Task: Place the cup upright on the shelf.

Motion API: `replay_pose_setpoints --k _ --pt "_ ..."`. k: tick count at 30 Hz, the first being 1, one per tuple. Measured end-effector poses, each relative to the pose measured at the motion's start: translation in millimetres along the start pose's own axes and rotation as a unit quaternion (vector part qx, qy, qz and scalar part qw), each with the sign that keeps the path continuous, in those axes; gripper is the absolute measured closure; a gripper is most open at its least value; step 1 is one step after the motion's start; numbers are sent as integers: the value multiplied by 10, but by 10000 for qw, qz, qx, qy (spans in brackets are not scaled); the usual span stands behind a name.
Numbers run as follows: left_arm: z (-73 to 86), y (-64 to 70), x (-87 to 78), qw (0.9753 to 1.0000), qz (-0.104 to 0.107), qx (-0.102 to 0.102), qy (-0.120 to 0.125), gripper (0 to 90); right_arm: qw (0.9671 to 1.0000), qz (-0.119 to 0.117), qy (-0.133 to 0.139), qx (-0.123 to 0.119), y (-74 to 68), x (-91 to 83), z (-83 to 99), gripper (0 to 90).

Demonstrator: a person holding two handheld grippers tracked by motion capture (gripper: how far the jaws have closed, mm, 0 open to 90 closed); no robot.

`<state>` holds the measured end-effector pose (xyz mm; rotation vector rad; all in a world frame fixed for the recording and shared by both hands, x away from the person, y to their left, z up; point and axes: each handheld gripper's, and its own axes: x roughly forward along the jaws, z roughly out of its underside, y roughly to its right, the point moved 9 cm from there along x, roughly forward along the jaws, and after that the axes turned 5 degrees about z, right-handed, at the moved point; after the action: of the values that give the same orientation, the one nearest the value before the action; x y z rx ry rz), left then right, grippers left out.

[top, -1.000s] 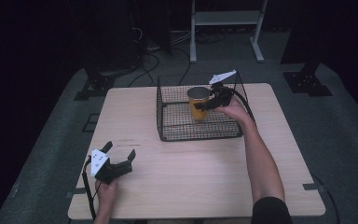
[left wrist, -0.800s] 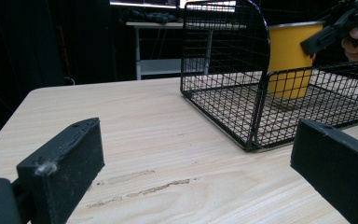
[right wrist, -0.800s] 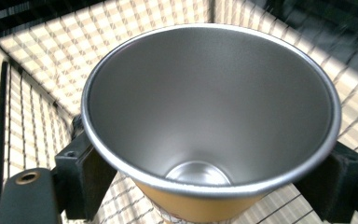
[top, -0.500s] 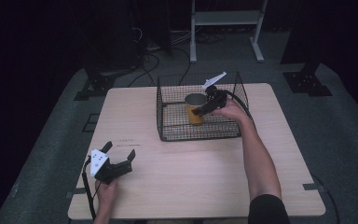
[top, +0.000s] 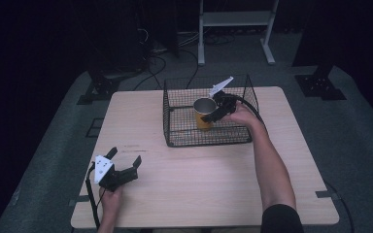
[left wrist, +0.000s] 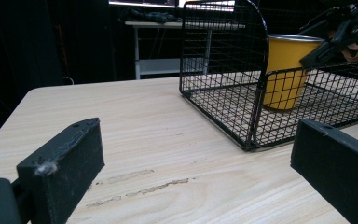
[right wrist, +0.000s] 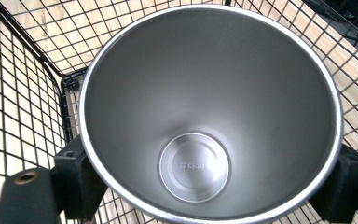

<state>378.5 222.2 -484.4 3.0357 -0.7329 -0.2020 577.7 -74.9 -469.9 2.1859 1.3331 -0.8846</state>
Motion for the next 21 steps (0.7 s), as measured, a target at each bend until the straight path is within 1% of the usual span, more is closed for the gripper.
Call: replay_pose_setpoints --k 7,9,12,18,21 --pt "1 0 0 10000 -3 7 -4 20 9998 174 -58 -12 30 -49 22 102" --pt "1 1 0 10000 -1 8 -5 20 9998 187 -55 -6 29 -70 21 85" --pt "1 2 0 10000 1 17 -6 20 9998 197 -29 -32 19 -104 2 79" --pt "1 3 0 10000 4 18 -5 20 9997 246 -58 -17 -5 -152 -12 71" --pt "-2 7 1 10000 33 -28 13 20 9997 238 -45 -11 -6 -181 -15 71"
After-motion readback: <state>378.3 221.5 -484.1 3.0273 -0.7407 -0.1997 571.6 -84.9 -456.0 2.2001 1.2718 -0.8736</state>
